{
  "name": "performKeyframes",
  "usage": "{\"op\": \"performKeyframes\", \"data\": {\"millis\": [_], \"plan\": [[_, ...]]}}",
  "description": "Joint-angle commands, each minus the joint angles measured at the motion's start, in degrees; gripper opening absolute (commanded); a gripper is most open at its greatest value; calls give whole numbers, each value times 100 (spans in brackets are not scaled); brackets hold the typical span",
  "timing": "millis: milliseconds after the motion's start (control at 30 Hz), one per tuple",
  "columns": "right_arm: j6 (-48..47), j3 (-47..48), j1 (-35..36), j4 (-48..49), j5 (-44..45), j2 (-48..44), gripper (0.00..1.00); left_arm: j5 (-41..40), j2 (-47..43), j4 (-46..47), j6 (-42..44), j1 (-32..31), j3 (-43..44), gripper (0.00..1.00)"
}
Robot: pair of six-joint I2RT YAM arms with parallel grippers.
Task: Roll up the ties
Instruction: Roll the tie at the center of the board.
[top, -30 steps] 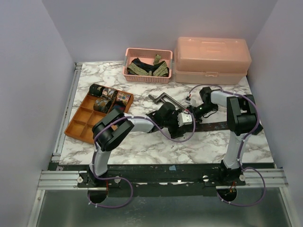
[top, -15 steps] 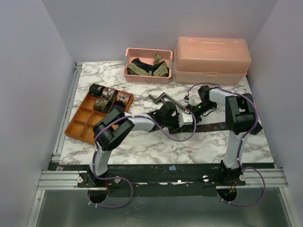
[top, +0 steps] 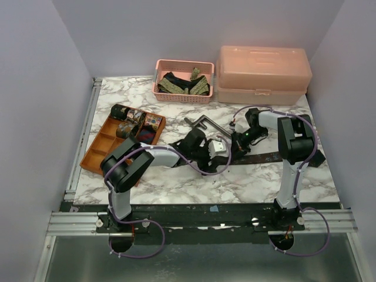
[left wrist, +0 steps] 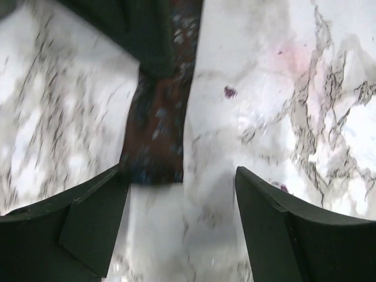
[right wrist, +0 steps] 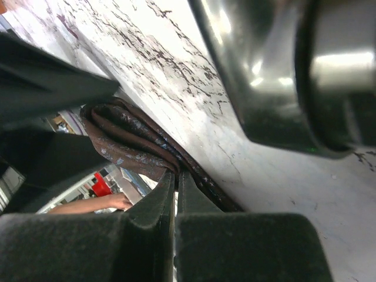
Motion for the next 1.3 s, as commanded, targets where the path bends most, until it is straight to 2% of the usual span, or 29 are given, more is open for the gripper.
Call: {"op": "performKeyframes", "data": {"millis": [0, 133, 467, 500, 600, 700, 967, 1267], "plan": [[-275, -200, -13, 659, 1218, 333, 1, 271, -336, 244, -772, 413, -490, 74], [-328, -308, -12, 732, 1256, 331, 1, 188, -140, 221, -501, 411, -430, 69], [-397, -307, -12, 759, 1324, 406, 1, 260, 237, 156, 370, 344, 20, 66], [-388, -305, -12, 762, 1332, 412, 1, 291, 226, 156, 392, 326, 63, 64], [-385, -297, -7, 762, 1326, 424, 1, 455, 163, -16, 446, 237, 218, 45], [-374, -296, -3, 775, 1309, 424, 1, 658, 14, -16, 353, 152, 294, 37], [-161, -399, 175, 926, 1138, 395, 1, 687, 116, -21, -173, -100, 684, 40], [-145, -437, 183, 939, 950, 336, 1, 159, 896, -353, -327, -198, 1227, 40]]}}
